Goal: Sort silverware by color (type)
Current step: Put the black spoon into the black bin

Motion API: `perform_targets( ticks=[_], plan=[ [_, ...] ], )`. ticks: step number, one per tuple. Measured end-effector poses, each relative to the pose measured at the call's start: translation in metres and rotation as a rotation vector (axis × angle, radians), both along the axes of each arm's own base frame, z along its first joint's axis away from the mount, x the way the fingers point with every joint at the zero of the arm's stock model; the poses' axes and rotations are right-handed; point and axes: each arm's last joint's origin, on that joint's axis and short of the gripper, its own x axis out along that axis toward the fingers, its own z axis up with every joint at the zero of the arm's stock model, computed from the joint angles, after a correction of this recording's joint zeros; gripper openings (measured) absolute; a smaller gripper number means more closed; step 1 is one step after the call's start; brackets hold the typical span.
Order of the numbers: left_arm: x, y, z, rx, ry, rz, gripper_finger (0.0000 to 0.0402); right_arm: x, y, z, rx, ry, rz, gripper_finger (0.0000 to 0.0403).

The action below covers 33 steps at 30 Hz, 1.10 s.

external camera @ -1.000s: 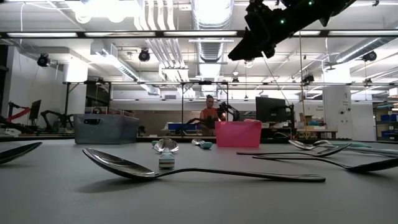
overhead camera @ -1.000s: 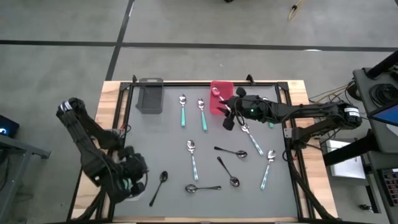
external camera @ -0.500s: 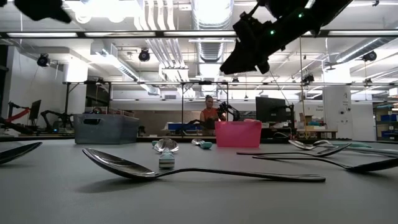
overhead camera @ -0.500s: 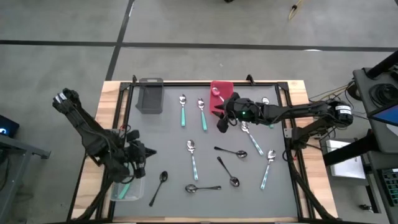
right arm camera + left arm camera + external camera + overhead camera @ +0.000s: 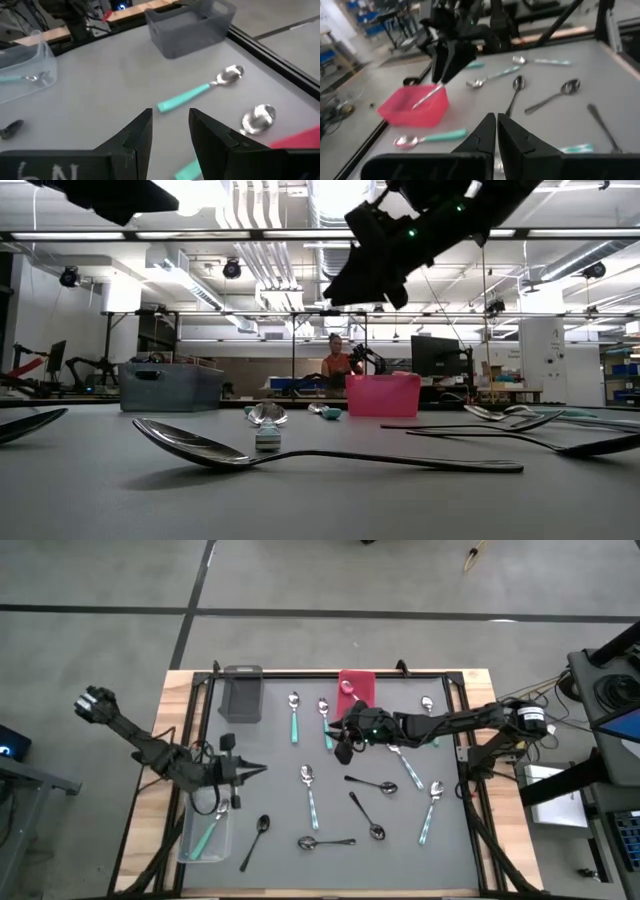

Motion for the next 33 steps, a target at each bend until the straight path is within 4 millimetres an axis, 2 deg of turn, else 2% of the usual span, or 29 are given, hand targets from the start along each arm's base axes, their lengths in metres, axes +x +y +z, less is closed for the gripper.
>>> perform_targets(
  ticks=[5,11,15,27,33],
  plan=[
    [0.006,0.017,-0.008,0.004,-0.081,-0.079,0.0,0.011,0.001,0.008,-0.011,0.033,0.013,0.0118],
    [0.008,0.043,-0.011,0.072,-0.077,0.02,0.0,0.021,0.0,0.014,0.006,0.063,0.006,0.0118],
    [0.004,0.054,-0.009,0.075,-0.068,0.016,0.0,0.027,0.002,0.017,0.047,0.095,-0.009,0.0118],
    [-0.012,0.067,-0.018,0.05,0.033,0.16,0.0,0.052,0.02,0.014,0.205,0.315,-0.071,0.0118],
    [-0.015,0.066,-0.026,0.094,0.082,0.081,0.0,0.061,0.021,0.013,0.237,0.473,-0.114,0.0118]
  ],
)
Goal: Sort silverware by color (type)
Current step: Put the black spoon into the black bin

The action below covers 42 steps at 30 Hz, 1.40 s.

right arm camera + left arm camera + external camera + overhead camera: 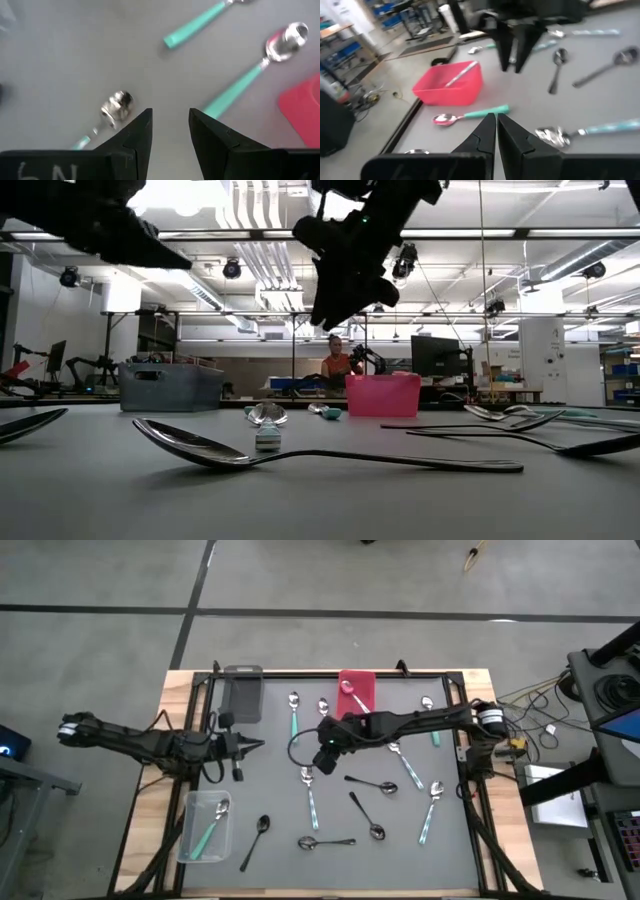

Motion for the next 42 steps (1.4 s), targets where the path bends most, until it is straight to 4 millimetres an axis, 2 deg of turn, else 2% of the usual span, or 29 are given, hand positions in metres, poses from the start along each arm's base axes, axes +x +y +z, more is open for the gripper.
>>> perform_targets(
  ticks=[4,8,11,18,25,32,42],
  plan=[
    [-0.003,-0.002,-0.009,-0.033,-0.041,-0.083,0.0,0.006,0.0,0.001,0.002,0.054,0.0,0.0118],
    [-0.006,-0.007,-0.016,-0.067,-0.128,-0.282,0.0,0.009,0.0,0.004,0.001,0.041,-0.001,0.0118],
    [-0.01,-0.008,-0.018,-0.092,-0.163,-0.355,0.0,0.008,0.0,0.006,0.006,0.039,-0.008,0.0118],
    [-0.018,-0.007,-0.031,-0.097,-0.177,-0.364,0.0,0.006,0.0,0.007,0.01,0.049,-0.014,0.0118],
    [-0.027,-0.004,-0.033,-0.1,-0.249,-0.37,0.0,0.006,0.001,0.007,0.01,0.05,-0.013,0.0118],
    [-0.032,0.002,-0.045,-0.112,-0.268,-0.316,0.0,0.006,0.001,0.007,0.01,0.049,-0.013,0.0118],
    [-0.036,0.005,-0.051,-0.139,-0.251,-0.306,0.0,0.006,0.001,0.006,0.01,0.05,-0.013,0.0118]
  ],
)
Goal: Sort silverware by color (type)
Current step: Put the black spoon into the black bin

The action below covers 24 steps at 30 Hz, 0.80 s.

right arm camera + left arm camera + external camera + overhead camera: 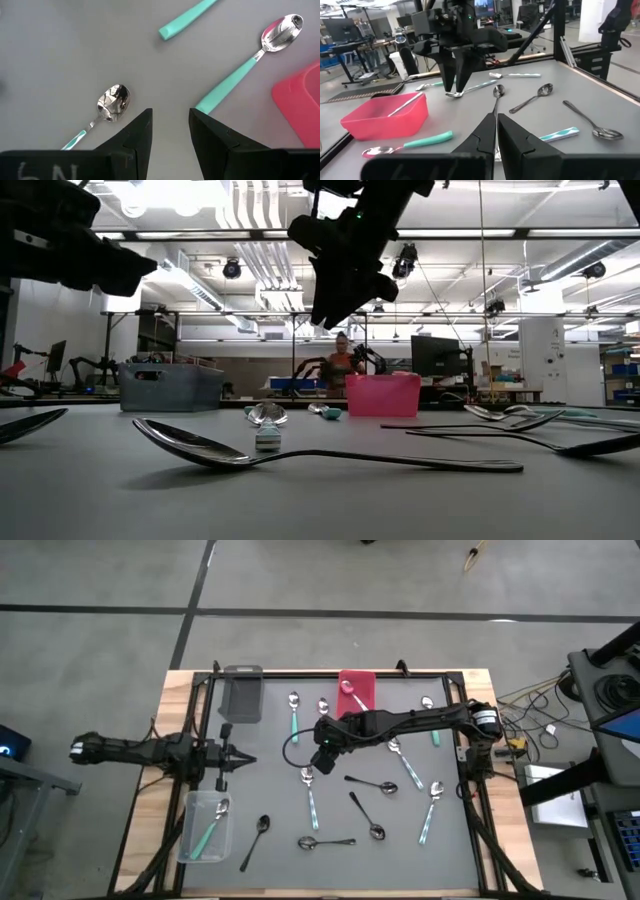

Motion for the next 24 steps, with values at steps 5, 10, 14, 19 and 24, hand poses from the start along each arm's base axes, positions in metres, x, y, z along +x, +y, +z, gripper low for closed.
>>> perform_targets(
  ticks=[5,10,14,19,24],
  plan=[
    [-0.005,0.001,0.001,-0.002,-0.01,0.0,0.0,0.0,0.0,0.0,-0.003,0.002,0.005,0.0118],
    [-0.01,0.001,0.003,-0.007,-0.033,0.001,0.0,0.0,0.0,0.0,-0.023,0.008,0.026,0.0118],
    [-0.011,0.001,0.003,-0.012,-0.05,0.001,0.0,0.0,-0.002,0.0,-0.052,0.01,0.024,0.0118],
    [-0.009,0.003,-0.003,-0.013,-0.06,0.036,0.0,0.0,-0.003,0.0,-0.09,0.007,0.003,0.0118],
    [-0.008,0.004,-0.004,-0.042,-0.07,0.051,0.0,0.0,-0.004,0.0,-0.097,0.005,-0.008,0.0118]
  ],
)
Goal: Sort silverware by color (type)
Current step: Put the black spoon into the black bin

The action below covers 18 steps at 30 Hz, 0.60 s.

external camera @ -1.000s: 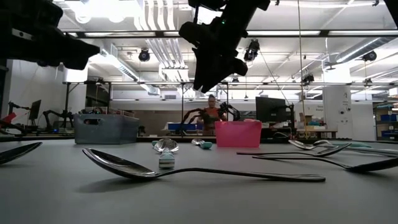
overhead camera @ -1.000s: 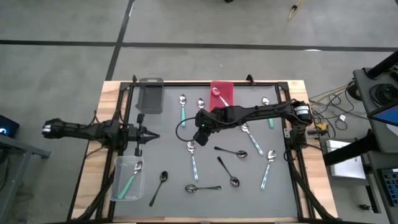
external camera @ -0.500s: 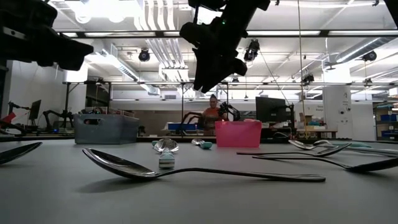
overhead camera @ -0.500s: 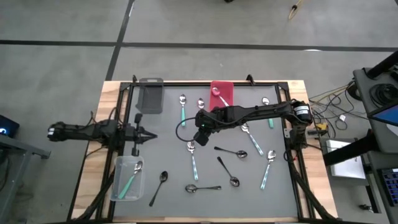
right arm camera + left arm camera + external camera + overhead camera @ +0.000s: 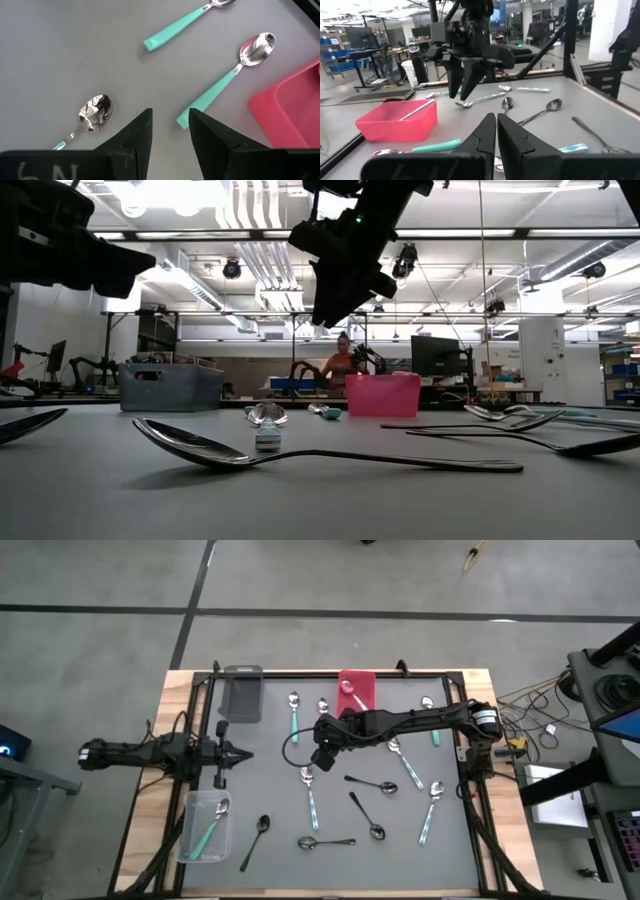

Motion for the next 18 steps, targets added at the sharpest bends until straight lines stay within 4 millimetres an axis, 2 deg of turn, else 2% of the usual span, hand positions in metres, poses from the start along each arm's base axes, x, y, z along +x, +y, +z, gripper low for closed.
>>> perform_targets(
  ticks=[18],
  plan=[
    [0.0013,0.0,-0.002,-0.011,0.023,0.001,0.0,0.0002,-0.0002,0.0001,0.0,-0.003,-0.002,0.0118]
  ],
)
